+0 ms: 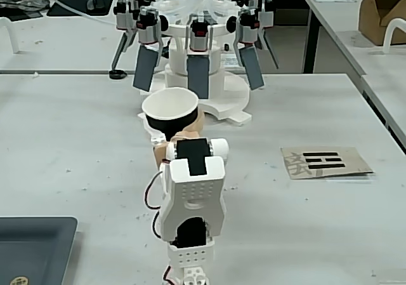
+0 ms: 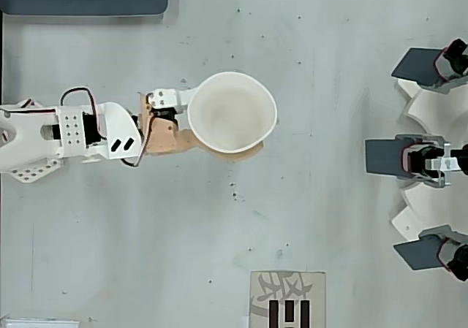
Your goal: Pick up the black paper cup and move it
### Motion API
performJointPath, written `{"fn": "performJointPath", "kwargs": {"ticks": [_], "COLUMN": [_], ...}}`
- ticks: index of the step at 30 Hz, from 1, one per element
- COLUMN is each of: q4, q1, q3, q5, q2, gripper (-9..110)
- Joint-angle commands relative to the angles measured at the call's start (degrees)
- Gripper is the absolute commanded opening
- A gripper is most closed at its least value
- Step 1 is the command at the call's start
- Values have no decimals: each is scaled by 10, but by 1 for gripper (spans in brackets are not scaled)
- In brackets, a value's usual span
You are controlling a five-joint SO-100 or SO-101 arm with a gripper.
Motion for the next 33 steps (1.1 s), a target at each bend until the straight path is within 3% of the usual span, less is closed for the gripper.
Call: {"fn": "performJointPath", "kwargs": {"ticks": [1, 14, 33], "q4": [-3, 9, 20], "q1": [17, 44, 67], "q3": [-1, -35, -297], "q5": [0, 9, 28], "q2": [24, -5, -211], "gripper": [7, 7, 6]}}
